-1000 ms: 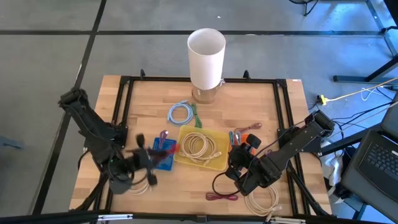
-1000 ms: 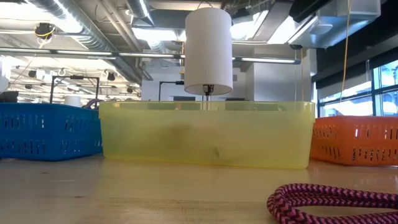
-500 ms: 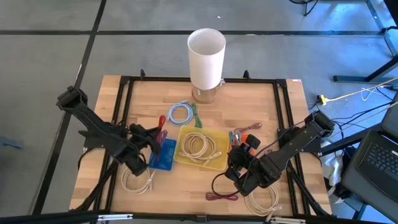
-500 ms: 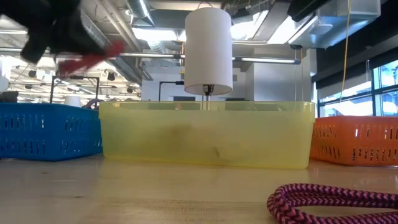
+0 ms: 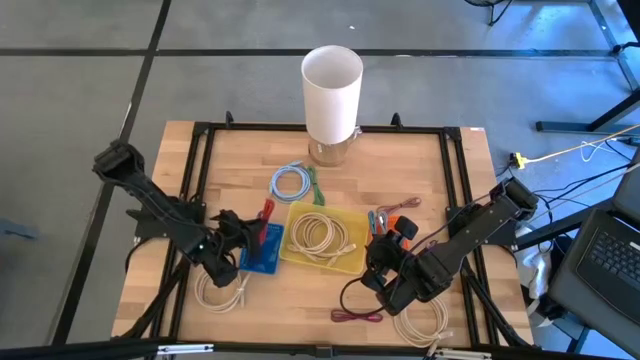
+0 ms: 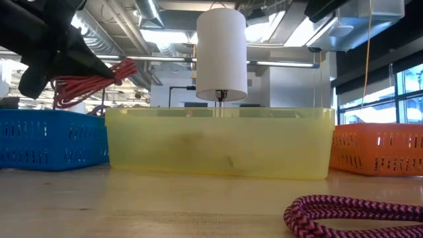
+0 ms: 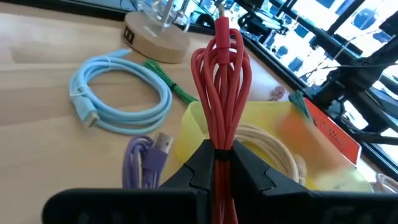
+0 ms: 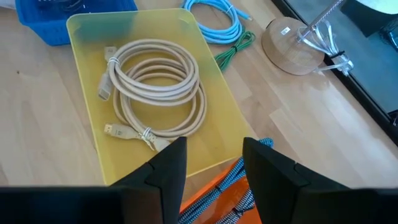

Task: Pick & Place USB Port
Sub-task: Put the orange charger cable into the blue bin, then put the right white charger cable into the yellow bin

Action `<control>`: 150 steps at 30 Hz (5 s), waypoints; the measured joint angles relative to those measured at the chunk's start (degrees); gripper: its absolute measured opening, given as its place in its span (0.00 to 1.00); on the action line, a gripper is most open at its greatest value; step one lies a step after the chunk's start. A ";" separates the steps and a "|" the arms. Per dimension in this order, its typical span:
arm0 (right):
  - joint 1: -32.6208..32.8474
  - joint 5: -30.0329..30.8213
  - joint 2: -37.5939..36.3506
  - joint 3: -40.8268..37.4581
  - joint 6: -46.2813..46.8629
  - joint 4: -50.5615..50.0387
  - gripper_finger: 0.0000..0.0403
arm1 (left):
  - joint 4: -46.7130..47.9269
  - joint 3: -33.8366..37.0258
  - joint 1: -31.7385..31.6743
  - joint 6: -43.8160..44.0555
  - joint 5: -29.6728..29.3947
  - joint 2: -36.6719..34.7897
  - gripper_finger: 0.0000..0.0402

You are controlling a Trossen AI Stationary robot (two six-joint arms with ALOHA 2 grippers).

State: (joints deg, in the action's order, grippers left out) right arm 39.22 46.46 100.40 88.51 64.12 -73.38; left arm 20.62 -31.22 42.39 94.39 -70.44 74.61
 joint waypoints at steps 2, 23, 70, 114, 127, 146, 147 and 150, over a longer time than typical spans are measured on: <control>0.04 -0.02 -0.02 0.02 0.00 0.27 0.40 | -0.26 0.00 0.04 0.68 0.49 1.02 0.06; 1.60 -0.12 -0.02 0.04 0.13 0.32 0.40 | -3.81 -0.02 2.31 17.11 3.00 17.76 0.11; 0.74 0.02 -0.09 0.07 0.15 1.02 0.40 | -7.21 -4.86 1.22 -75.15 3.03 -30.21 0.49; 22.59 -34.61 18.95 0.09 60.13 7.86 0.40 | -16.34 -5.44 14.84 -81.68 12.94 -21.34 0.41; 22.56 -34.16 23.15 0.11 58.42 7.76 0.19 | -16.61 -5.44 14.84 -81.63 12.92 -21.35 0.40; 21.68 -18.69 23.34 20.17 52.44 -15.43 0.03 | -16.60 -5.44 14.84 -80.15 12.08 -21.35 0.39; 21.06 -16.78 23.34 21.48 50.50 -16.52 0.03 | -16.59 -5.44 14.84 -80.15 11.69 -21.35 0.39; 18.61 -11.83 23.32 24.73 41.72 -16.59 0.03 | -16.59 -5.44 14.84 -80.15 11.39 -21.35 0.39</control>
State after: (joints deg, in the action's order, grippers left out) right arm 57.83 34.63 123.72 113.24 105.84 -89.97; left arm 4.03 -36.67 57.23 14.24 -59.05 53.25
